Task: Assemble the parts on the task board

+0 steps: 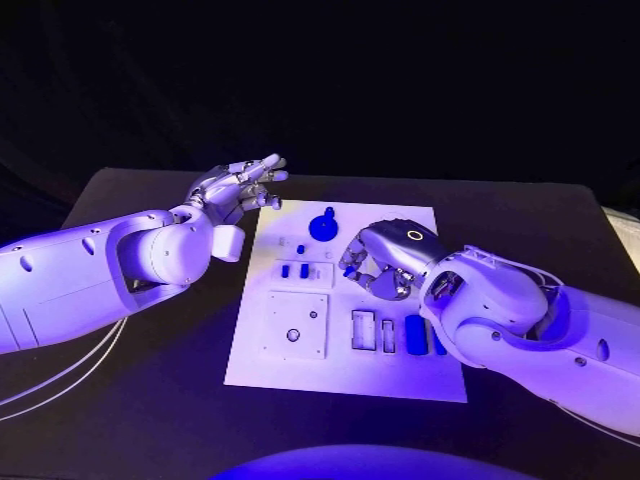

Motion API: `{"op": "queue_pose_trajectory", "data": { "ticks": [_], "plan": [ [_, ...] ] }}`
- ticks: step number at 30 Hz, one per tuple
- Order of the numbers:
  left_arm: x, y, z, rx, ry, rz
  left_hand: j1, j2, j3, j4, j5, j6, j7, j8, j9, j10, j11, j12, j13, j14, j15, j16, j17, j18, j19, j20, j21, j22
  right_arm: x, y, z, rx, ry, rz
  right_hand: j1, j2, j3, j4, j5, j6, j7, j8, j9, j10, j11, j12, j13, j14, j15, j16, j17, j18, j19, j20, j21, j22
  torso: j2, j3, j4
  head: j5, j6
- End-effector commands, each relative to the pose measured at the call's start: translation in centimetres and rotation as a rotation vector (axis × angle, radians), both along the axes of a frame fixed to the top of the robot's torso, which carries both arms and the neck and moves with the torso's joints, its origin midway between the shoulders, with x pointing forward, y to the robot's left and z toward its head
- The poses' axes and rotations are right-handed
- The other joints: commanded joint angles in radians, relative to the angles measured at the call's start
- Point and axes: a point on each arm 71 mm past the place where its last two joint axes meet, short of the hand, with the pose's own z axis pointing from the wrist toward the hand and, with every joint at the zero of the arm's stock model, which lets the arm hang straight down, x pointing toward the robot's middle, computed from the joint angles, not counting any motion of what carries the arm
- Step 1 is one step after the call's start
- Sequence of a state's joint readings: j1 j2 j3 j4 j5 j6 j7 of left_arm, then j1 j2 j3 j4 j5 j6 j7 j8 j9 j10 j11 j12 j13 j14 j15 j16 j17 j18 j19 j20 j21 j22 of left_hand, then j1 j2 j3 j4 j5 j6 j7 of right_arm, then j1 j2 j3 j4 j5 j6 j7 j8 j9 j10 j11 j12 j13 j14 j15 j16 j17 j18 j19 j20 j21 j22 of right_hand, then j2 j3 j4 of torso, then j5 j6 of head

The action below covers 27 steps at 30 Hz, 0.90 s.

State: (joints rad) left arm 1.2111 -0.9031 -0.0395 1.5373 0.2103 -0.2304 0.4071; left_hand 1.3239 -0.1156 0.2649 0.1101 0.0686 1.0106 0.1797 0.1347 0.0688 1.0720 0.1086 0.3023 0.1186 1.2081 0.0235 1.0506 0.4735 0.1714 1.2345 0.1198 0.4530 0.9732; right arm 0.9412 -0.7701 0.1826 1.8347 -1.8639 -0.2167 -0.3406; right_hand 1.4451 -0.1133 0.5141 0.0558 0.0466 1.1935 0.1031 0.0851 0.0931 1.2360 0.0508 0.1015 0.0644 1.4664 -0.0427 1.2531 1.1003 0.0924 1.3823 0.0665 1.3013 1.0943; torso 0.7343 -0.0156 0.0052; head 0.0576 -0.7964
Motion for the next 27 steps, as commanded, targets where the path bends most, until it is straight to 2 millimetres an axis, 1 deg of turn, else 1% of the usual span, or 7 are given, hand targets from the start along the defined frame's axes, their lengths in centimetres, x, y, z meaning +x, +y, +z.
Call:
{"op": "queue_pose_trajectory", "data": {
  "ticks": [1, 7, 10, 15, 17, 21, 27],
  "plan": [
    [0.0, -0.3, 0.1, -0.008, -0.009, -0.024, 0.012, 0.001, 0.0, -0.004, 0.003, -0.004, 0.0, 0.003, -0.001, -0.007, -0.002, 0.004, 0.001, -0.005, 0.0, 0.001, -0.001, 0.009, 0.003, 0.003, -0.004, -0.002, -0.6, 1.1, -0.7, 0.025, 0.023, 0.048, 0.005, 0.014, 0.002, -0.007, 0.005, 0.001, 0.008, -0.005, 0.002, 0.013, -0.004, -0.004, 0.001, 0.041, 0.009, 0.006, -0.001, -0.001, 0.007, 0.004, 0.006, 0.0, 0.0, -0.001, -0.0006, 0.019, -0.005],
    [-0.1, -0.6, 0.1, -0.01, -0.008, -0.03, 0.012, 0.001, 0.0, -0.004, 0.003, -0.004, 0.0, 0.003, -0.001, -0.007, -0.002, 0.004, 0.001, -0.005, 0.0, 0.001, -0.001, 0.009, 0.003, 0.003, -0.004, -0.002, -1.5, 2.7, -2.7, 0.042, 0.099, 0.094, 0.006, 0.016, 0.008, -0.014, 0.006, -0.003, 0.013, -0.008, 0.002, 0.012, 0.0, -0.008, 0.001, 0.04, 0.012, 0.006, -0.004, 0.0, 0.005, 0.006, 0.004, -0.002, 0.002, -0.0004, -0.0005, 0.046, -0.015],
    [-0.1, -0.6, 0.1, -0.01, -0.009, -0.032, 0.012, 0.001, 0.0, -0.004, 0.003, -0.004, 0.0, 0.003, -0.001, -0.007, -0.002, 0.004, 0.001, -0.005, 0.0, 0.001, -0.001, 0.009, 0.003, 0.003, -0.004, -0.002, -1.7, 3.2, -3.5, 0.045, 0.113, 0.104, 0.005, 0.016, 0.01, -0.016, 0.006, -0.004, 0.014, -0.009, 0.002, 0.011, 0.001, -0.01, 0.001, 0.04, 0.013, 0.006, -0.005, 0.0, 0.005, 0.007, 0.004, -0.003, 0.001, -0.0003, -0.0018, 0.052, -0.018],
    [-0.1, -0.7, 0.1, -0.01, -0.009, -0.038, 0.013, 0.002, -0.001, -0.005, 0.003, -0.006, 0.001, 0.003, -0.001, -0.009, -0.002, 0.005, 0.001, -0.006, 0.001, 0.001, -0.002, 0.009, 0.002, 0.003, -0.005, -0.002, -1.8, 3.6, -4.1, 0.039, 0.111, 0.113, 0.005, 0.018, 0.012, -0.018, 0.007, -0.005, 0.016, -0.009, 0.002, 0.011, 0.003, -0.011, 0.001, 0.04, 0.014, 0.006, -0.006, 0.0, 0.005, 0.008, 0.004, -0.003, 0.001, -0.0017, -0.0007, 0.054, -0.018],
    [-0.1, -0.8, 0.1, -0.01, -0.01, -0.041, 0.014, 0.003, -0.001, -0.006, 0.004, -0.007, 0.001, 0.004, -0.001, -0.01, -0.002, 0.006, 0.001, -0.006, 0.001, 0.001, -0.003, 0.009, 0.002, 0.004, -0.005, -0.003, -1.8, 3.9, -4.4, 0.035, 0.114, 0.116, 0.005, 0.018, 0.013, -0.019, 0.007, -0.005, 0.016, -0.01, 0.002, 0.011, 0.003, -0.011, 0.001, 0.04, 0.015, 0.006, -0.006, 0.0, 0.005, 0.008, 0.004, -0.003, 0.001, -0.0017, -0.0003, 0.057, -0.022],
    [-0.1, -0.9, 0.1, -0.009, -0.01, -0.042, 0.014, 0.003, -0.001, -0.006, 0.004, -0.007, 0.001, 0.004, -0.001, -0.01, -0.002, 0.006, 0.001, -0.006, 0.001, 0.001, -0.003, 0.009, 0.002, 0.004, -0.005, -0.003, -1.8, 4.0, -4.8, 0.027, 0.12, 0.118, 0.005, 0.019, 0.013, -0.02, 0.007, -0.005, 0.017, -0.01, 0.002, 0.011, 0.003, -0.011, 0.001, 0.039, 0.015, 0.006, -0.006, 0.0, 0.005, 0.008, 0.004, -0.003, 0.001, -0.0003, -0.0001, 0.059, -0.025],
    [-0.1, -0.9, 0.1, -0.009, -0.01, -0.043, 0.015, 0.004, -0.002, -0.007, 0.005, -0.008, 0.001, 0.004, -0.001, -0.012, -0.001, 0.007, 0.001, -0.007, 0.001, 0.002, -0.004, 0.009, 0.002, 0.004, -0.006, -0.003, -1.8, 4.1, -5.1, 0.016, 0.128, 0.116, 0.004, 0.018, 0.013, -0.02, 0.007, -0.005, 0.017, -0.01, 0.002, 0.011, 0.004, -0.012, 0.001, 0.039, 0.015, 0.006, -0.006, 0.0, 0.005, 0.009, 0.004, -0.003, 0.001, 0.0001, -0.0015, 0.062, -0.031]
  ]
}}
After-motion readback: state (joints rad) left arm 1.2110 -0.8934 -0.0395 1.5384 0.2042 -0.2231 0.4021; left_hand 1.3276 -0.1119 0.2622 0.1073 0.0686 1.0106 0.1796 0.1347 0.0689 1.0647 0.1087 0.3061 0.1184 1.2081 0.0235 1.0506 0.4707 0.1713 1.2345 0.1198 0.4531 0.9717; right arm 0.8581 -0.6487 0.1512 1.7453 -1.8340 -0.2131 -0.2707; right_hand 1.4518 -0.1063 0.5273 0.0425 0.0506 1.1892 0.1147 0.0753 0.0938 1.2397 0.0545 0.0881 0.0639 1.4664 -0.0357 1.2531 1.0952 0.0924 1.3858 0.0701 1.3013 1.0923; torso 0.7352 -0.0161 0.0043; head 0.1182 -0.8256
